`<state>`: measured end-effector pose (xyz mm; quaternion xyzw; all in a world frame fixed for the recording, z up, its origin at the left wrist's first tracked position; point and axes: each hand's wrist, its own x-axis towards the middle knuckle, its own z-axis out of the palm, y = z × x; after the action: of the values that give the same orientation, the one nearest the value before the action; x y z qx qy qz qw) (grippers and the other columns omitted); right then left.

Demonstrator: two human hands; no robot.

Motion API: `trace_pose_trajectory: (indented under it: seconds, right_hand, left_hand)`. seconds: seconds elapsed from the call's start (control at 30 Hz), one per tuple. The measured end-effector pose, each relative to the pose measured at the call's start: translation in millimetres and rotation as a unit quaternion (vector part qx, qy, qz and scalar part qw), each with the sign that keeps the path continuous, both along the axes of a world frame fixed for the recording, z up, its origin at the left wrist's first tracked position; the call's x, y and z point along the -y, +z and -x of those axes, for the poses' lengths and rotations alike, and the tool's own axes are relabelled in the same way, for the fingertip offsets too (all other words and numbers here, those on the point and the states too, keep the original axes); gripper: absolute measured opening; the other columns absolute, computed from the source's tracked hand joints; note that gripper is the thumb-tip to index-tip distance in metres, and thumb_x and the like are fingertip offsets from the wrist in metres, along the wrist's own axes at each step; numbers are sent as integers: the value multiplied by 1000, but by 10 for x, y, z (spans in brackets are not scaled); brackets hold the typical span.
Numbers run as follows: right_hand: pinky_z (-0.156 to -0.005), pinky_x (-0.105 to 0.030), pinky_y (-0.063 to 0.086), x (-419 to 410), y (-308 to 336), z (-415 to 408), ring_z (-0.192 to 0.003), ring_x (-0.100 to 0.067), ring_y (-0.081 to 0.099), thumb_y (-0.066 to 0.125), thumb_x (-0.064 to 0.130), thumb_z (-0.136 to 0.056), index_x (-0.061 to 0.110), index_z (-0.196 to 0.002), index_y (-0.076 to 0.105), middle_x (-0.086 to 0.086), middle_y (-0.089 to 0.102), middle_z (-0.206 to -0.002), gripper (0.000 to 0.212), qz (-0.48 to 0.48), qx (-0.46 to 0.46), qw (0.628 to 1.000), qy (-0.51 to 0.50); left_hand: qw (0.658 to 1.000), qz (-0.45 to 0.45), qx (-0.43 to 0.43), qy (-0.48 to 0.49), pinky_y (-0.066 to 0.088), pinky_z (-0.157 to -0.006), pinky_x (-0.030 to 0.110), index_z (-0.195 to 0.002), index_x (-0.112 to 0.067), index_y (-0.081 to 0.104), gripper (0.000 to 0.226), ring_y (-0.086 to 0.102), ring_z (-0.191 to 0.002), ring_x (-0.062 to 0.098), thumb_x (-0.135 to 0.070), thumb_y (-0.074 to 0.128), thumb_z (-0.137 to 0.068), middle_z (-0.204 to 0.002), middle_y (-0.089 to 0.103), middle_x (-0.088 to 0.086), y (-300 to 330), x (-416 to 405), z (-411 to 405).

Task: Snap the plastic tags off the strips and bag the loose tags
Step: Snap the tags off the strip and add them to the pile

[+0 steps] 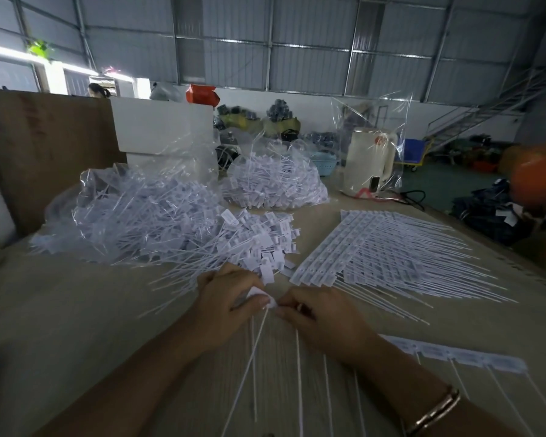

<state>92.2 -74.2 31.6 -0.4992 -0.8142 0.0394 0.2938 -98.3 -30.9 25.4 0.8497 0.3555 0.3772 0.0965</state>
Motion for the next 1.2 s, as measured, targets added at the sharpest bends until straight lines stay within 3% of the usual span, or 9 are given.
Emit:
trace_pose_trajectory:
  seconds: [0.13,0.27,0.4,0.53,0.63,0.87,1.0,1.13,1.2]
  right_hand:
    - [-61,-19,44,19,42,-7,-61,-3,58,53,24,-94,13,-85,67,10,64,-68,20,21,-76,997,10]
    - [-57,-11,41,52,40,28,-55,1,57,49,17,-96,12,-84,64,11,58,-62,20,42,-162,985,35]
    - [-55,-24,46,59,60,-94,-58,-10,56,47,21,-96,16,-84,59,-4,61,-74,18,52,-292,955,-4]
    - [-58,-8,37,18,9,-38,-64,7,52,61,33,-87,31,-89,56,19,50,-64,6,17,-61,998,-22]
    - [-58,-9,32,-25,-11,60,-65,5,52,65,38,-83,22,-103,60,19,53,-69,25,-16,3,1000,-20]
    - [-56,-19,34,-4,15,104,-65,-3,53,69,29,-81,13,-110,51,14,54,-81,37,-42,-24,999,19]
    - [-61,-17,41,0,100,-88,-74,0,53,70,43,-78,32,-106,49,19,55,-86,37,41,-51,997,28]
    - [-57,-15,38,36,134,-275,-70,0,51,66,53,-77,42,-93,45,17,54,-79,28,74,62,995,-25]
    - [-53,-14,32,41,111,-225,-64,-2,47,63,53,-78,39,-88,47,14,52,-74,24,55,87,994,-31]
  left_hand:
    - [998,-60,27,-3,40,-81,44,-79,-19,65,26,57,-83,8,-37,47,-83,-80,64,-11,23,46,-42]
    - [982,108,141,-62,45,-79,22,-83,-24,62,9,60,-88,6,-29,55,-84,-90,64,-6,0,39,-67]
    - [933,218,286,-31,41,-62,15,-77,-11,61,14,53,-68,7,-17,56,-89,-76,58,0,-3,-31,76]
    - [989,86,58,109,38,-79,33,-68,-29,54,15,53,-80,11,-38,48,-77,-72,54,-9,-29,-72,-11]
    - [963,-2,-76,259,22,-84,34,-91,-31,62,23,42,-108,16,-47,47,-87,-103,53,-10,-55,-83,-60]
    - [989,-19,-101,111,26,-96,45,-88,-31,69,65,38,-113,9,-67,17,-77,-97,57,-21,-17,77,-169]
    - [994,-10,-50,100,24,-87,37,-74,-26,65,53,42,-101,5,-61,25,-75,-77,56,-21,-39,27,-181]
    - [989,15,-58,133,10,-76,27,-70,-35,53,29,39,-106,-3,-55,33,-75,-84,61,-20,-66,21,-134]
    - [990,25,-66,120,11,-78,27,-69,-35,51,39,39,-105,-5,-66,27,-67,-81,60,-18,-81,32,-145]
